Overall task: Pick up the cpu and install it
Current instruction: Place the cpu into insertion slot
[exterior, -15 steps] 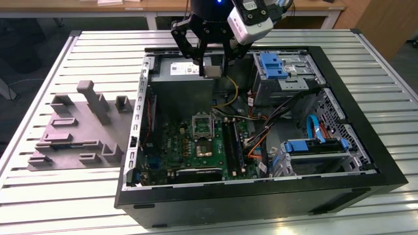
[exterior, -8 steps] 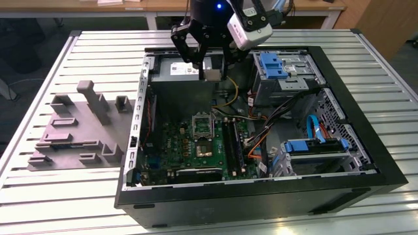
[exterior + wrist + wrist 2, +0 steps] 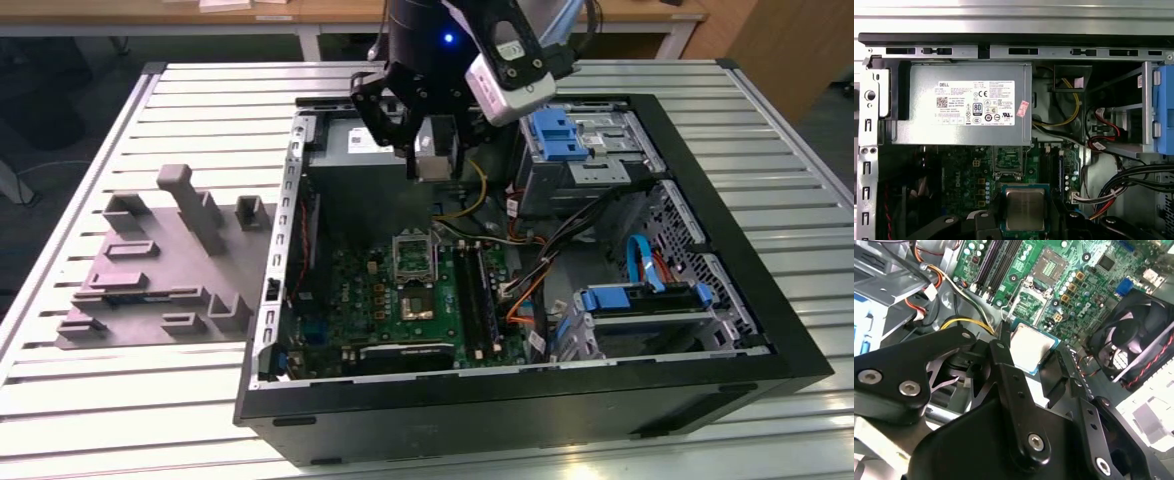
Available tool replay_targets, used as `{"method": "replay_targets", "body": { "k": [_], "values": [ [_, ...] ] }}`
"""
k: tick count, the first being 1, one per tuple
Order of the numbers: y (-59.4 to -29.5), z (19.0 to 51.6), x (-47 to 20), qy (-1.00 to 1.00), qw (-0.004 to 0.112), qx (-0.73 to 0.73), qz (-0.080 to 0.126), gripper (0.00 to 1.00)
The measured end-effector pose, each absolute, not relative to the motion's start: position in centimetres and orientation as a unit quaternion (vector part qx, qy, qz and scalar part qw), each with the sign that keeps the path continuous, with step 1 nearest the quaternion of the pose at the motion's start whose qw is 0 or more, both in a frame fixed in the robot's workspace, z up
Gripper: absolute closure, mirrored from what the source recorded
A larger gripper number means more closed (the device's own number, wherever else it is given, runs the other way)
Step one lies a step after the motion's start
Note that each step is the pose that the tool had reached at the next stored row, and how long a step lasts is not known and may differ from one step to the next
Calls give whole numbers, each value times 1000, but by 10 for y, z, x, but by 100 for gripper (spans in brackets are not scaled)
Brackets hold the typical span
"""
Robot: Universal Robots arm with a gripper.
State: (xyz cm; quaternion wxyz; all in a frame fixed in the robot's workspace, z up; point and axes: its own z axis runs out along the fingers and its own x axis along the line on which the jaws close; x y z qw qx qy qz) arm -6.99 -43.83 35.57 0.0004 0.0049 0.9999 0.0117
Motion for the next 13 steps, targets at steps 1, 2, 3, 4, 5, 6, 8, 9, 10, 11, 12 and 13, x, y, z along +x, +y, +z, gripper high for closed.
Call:
{"method": "replay_targets", "body": {
  "k": [1, 2, 3, 4, 5, 6, 8, 9, 10, 11, 12, 13],
  "values": [
    [-439, 354, -70, 1000, 0, 4, 12, 53],
    [-440, 354, -70, 1000, 0, 3, 11, 53],
    [-442, 353, -70, 1000, 0, 3, 12, 53],
    [-444, 352, -70, 1000, 0, 3, 12, 53],
    [-445, 352, -70, 1000, 0, 2, 12, 53],
    [-447, 351, -70, 1000, 0, 2, 12, 53],
    [-450, 349, -70, 1000, 0, 2, 12, 53],
    [-450, 347, -70, 1000, 0, 2, 12, 53],
    [-450, 346, -70, 1000, 0, 2, 12, 53],
    [-450, 344, -70, 1000, 0, 2, 12, 53],
    [-450, 342, -70, 1000, 0, 2, 12, 53],
    [-450, 340, -70, 1000, 0, 2, 12, 53]
  ]
}}
